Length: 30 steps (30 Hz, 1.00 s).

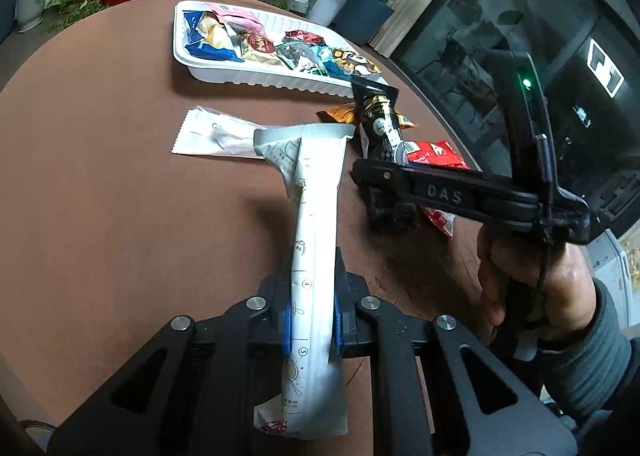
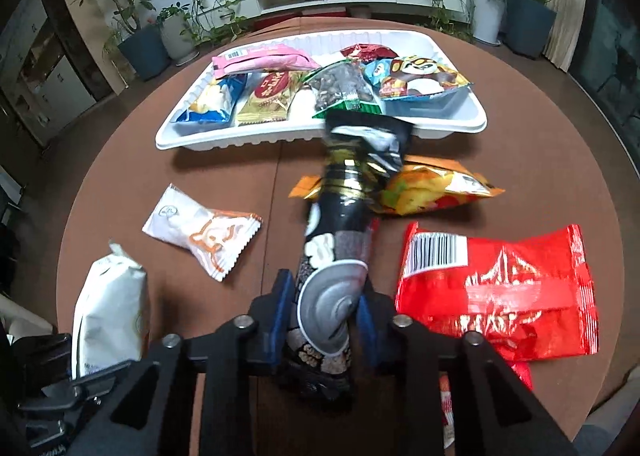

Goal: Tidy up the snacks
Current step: 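Lower the right gripper onto the black tube-shaped snack and close it, then carry the white bag with the left gripper while the right gripper carries the black snack to the tray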

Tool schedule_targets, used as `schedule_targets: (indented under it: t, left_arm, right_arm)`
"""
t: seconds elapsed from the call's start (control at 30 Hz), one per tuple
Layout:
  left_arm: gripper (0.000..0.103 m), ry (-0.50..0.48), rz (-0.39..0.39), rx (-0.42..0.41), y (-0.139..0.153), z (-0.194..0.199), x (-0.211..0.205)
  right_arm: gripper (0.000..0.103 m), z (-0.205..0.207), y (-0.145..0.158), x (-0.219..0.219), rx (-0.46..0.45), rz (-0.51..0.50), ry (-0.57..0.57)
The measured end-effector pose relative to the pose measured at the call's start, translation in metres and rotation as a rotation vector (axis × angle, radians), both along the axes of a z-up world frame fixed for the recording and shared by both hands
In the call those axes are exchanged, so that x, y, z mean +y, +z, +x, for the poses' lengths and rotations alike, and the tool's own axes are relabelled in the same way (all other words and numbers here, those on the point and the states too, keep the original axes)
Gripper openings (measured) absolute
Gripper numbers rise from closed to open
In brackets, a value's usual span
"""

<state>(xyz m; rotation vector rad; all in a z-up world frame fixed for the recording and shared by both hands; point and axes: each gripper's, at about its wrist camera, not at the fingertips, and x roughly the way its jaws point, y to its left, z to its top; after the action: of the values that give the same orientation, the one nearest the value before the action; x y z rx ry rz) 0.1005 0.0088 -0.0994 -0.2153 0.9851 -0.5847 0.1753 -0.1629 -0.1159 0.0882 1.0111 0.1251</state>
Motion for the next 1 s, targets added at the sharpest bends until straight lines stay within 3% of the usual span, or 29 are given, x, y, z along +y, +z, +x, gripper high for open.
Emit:
schedule_targets:
  t: [0.53,1.0]
  left_arm:
    - [0.012,-0.005,0.021,-0.03,0.006,-0.005,-0.005]
    - [0.012,0.037,-0.052,-0.059,0.026,-0.003,0.014]
  right_arm:
    - [0.023,-0.043,0.02,0.007,-0.049,0.054,0.069]
    - [0.023,-0.059,0.047,-0.021,-0.094,0.172,0.064]
